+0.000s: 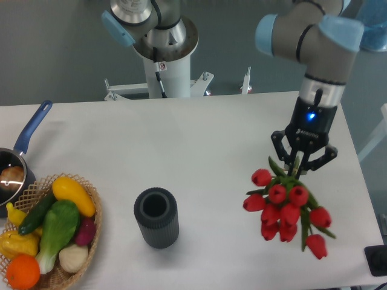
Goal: Pick up the flowers from the table
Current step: 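Lift the red tulip bunch up off the table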
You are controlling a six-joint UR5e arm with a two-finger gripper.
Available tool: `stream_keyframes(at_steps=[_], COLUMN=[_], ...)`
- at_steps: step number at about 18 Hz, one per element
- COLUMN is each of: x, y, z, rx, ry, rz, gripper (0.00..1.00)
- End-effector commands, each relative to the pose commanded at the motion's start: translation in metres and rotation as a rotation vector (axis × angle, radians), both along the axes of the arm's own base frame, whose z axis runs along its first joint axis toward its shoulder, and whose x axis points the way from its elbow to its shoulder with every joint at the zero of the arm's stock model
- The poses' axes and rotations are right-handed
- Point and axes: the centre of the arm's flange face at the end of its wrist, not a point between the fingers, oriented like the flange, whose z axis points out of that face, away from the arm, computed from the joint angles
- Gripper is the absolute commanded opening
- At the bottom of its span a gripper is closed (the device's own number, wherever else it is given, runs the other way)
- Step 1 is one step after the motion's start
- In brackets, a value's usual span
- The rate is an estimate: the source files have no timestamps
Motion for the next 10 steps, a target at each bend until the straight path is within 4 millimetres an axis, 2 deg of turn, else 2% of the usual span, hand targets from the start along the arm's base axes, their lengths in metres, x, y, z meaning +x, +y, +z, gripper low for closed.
stream_keyframes(at_steps=[4,10], x=[-0.003,-0.005], y=[-0.015,-0.019], z=[0.015,0.017], rx=[0.047,0.058], ry=[0.006,0.003], rz=[0.011,0.019], gripper=[0.16,0.14])
